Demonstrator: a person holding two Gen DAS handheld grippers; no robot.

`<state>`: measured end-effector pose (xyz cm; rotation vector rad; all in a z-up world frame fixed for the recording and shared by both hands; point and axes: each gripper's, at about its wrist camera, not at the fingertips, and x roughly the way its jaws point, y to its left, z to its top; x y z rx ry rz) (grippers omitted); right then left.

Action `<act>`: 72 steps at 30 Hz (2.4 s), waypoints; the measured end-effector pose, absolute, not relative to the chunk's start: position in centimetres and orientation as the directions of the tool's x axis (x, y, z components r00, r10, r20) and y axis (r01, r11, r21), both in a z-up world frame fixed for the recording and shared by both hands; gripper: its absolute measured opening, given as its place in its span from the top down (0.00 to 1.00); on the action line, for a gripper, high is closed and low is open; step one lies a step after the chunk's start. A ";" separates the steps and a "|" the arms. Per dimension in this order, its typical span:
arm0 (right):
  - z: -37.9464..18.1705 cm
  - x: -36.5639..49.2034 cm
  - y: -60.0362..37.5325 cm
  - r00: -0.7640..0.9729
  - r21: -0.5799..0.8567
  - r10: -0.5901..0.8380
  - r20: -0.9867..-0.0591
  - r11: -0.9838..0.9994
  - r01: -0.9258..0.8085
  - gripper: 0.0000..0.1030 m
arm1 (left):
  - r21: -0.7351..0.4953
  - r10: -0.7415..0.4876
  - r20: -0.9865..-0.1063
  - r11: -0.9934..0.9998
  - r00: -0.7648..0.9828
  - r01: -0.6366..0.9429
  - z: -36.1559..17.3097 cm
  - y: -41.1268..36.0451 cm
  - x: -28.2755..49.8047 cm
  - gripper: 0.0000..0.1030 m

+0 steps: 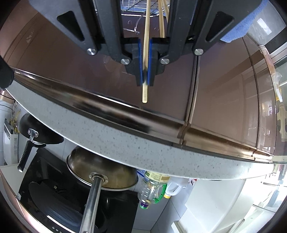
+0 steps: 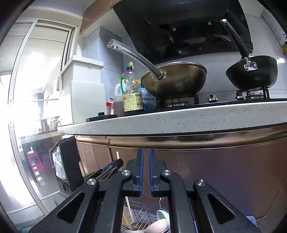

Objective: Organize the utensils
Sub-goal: 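Lower the chopstick into the holder and open the right gripper while the left lowers its chopstick in, then withdraw both open grippers from the holder back over the towel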

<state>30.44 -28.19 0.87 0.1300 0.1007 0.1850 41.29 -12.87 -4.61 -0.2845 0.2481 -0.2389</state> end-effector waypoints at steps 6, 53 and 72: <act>0.9 29.7 -28.8 0.981 0.139 0.170 -0.091 0.978 -0.156 0.94 | -0.287 -0.282 -0.216 0.933 0.935 0.216 -4.8 -12.9 40.6 0.94; 0.6 6.4 -25.1 0.938 -0.042 -0.163 -0.306 0.987 0.158 0.55 | -0.109 -0.178 -0.440 0.984 0.880 0.144 -2.0 -1.1 14.4 0.58; -9.8 14.6 -20.4 0.687 0.234 0.219 -0.693 0.969 -0.073 0.67 | -0.158 -0.248 -0.867 0.960 0.433 0.233 -14.3 2.3 25.4 0.59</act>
